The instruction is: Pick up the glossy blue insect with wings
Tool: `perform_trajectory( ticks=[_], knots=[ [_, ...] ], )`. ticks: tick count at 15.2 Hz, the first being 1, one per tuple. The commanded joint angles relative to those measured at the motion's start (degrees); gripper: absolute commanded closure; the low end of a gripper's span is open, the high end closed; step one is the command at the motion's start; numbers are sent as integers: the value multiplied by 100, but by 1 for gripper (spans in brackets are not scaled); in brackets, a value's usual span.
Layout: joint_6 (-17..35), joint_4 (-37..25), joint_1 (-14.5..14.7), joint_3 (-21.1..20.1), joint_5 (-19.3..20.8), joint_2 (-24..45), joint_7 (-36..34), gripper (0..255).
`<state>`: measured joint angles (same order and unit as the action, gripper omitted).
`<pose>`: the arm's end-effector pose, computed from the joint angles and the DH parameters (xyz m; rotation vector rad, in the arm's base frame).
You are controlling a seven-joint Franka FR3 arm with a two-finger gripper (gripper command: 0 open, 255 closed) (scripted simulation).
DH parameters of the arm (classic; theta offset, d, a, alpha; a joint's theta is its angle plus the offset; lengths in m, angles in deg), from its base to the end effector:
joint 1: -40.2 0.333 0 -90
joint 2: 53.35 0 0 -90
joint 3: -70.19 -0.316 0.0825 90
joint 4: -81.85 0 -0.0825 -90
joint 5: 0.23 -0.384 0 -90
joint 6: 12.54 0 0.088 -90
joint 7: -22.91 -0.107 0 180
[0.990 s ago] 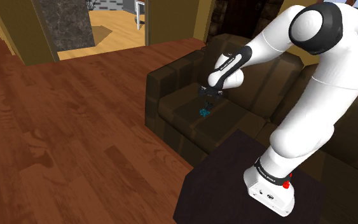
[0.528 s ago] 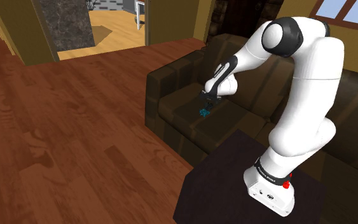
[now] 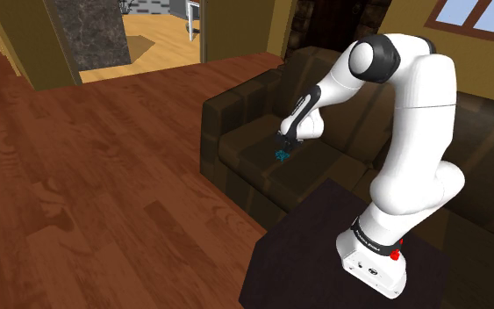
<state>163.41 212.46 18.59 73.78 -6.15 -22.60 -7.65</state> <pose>0.4894 -0.2408 0.1442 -2.6848 1.5774 -0.4024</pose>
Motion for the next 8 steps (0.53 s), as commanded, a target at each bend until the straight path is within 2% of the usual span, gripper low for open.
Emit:
perform_trajectory(
  ticks=[1, 2, 3, 8],
  knots=[
    [87, -49, -31, -31, -9, 132, 12, 0],
    [87, -49, -32, -32, -9, 132, 12, 0],
    [85, -57, -34, -32, -9, 139, 13, 255],
    [87, -68, -39, -35, -9, 151, 15, 255]
  ],
)
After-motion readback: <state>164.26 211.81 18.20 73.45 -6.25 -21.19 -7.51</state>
